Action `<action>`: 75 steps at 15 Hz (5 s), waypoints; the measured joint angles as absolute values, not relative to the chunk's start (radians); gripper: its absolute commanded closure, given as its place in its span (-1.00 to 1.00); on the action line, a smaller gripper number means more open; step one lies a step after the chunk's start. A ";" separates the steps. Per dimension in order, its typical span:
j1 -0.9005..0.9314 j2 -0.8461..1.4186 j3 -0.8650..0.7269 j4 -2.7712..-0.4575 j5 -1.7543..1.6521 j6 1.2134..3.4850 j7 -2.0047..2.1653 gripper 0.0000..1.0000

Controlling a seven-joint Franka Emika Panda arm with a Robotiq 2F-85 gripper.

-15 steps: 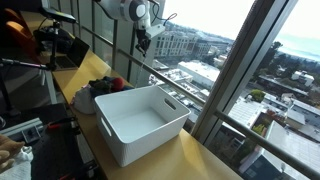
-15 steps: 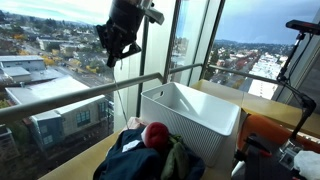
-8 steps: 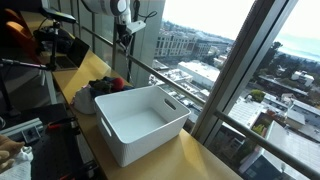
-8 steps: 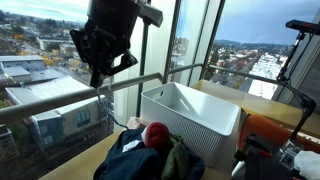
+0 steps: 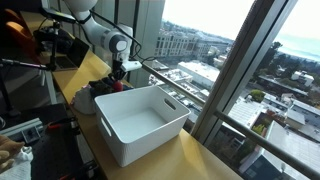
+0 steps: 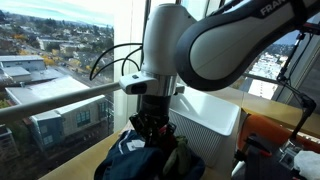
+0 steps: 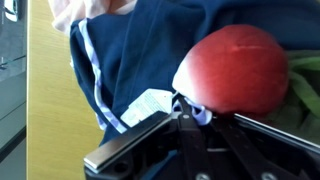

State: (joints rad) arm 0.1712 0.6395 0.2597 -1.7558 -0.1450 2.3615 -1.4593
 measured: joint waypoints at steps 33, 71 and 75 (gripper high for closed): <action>0.107 0.737 0.278 -1.710 -0.109 2.303 -1.480 -0.03; -0.114 0.006 0.097 -1.591 0.091 2.188 -1.656 1.00; -0.112 -0.114 0.041 -1.513 0.079 2.081 -1.655 1.00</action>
